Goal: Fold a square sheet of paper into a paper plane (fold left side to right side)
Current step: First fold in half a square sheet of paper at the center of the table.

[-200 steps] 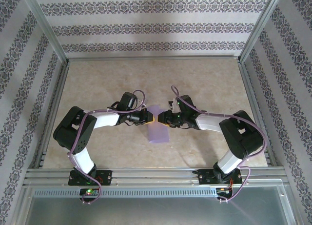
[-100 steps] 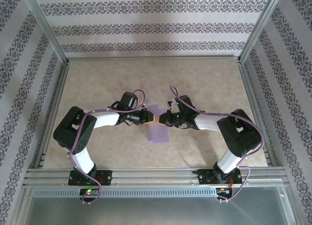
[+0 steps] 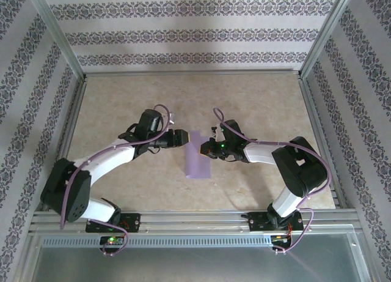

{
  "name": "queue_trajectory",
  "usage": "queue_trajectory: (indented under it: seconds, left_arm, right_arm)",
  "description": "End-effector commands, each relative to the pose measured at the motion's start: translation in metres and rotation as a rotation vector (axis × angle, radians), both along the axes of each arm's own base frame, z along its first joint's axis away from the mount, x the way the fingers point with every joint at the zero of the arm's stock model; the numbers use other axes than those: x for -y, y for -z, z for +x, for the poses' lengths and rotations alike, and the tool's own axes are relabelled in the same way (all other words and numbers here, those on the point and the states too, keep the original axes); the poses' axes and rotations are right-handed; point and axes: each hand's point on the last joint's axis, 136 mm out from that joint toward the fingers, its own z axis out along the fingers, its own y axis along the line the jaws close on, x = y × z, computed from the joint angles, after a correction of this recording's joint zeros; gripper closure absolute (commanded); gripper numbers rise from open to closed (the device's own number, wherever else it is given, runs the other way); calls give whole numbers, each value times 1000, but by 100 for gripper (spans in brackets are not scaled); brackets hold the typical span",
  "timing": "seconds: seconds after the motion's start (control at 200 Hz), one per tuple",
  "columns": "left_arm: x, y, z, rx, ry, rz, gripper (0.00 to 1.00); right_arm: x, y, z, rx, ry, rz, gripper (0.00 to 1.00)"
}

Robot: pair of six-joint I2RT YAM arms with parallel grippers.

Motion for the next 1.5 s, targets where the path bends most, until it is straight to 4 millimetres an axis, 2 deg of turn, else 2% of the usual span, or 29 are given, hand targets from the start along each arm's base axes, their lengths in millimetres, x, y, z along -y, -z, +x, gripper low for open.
queue_trajectory:
  seconds: [0.0, 0.145, 0.35, 0.59, 0.755, 1.044, 1.264, 1.494]
  left_arm:
    - [-22, 7, -3, -3, -66, 91, 40]
    - [-33, 14, -9, -27, -115, 118, 37]
    - [-36, 42, -19, -133, -150, 126, 37]
    - [-18, 62, -19, -198, -137, 109, 36]
    - [-3, 73, -17, -230, -106, 120, 36]
    - [18, 83, -13, -251, -74, 122, 35]
    - [31, 92, -12, -273, -58, 113, 42]
    - [38, 103, -13, -297, -39, 146, 46]
  right_arm:
    - [2, 1, -1, 19, 2, -37, 100]
    - [6, 3, 1, 19, 22, -57, 100]
    - [11, 6, 1, 10, 39, -82, 100]
    - [16, 12, 0, -11, 45, -109, 100]
    - [18, 9, 0, -3, 50, -114, 100]
    - [19, 11, -3, -8, 40, -126, 100]
    - [20, 11, -4, -9, 32, -144, 100]
    - [20, 12, -5, -11, 30, -148, 100]
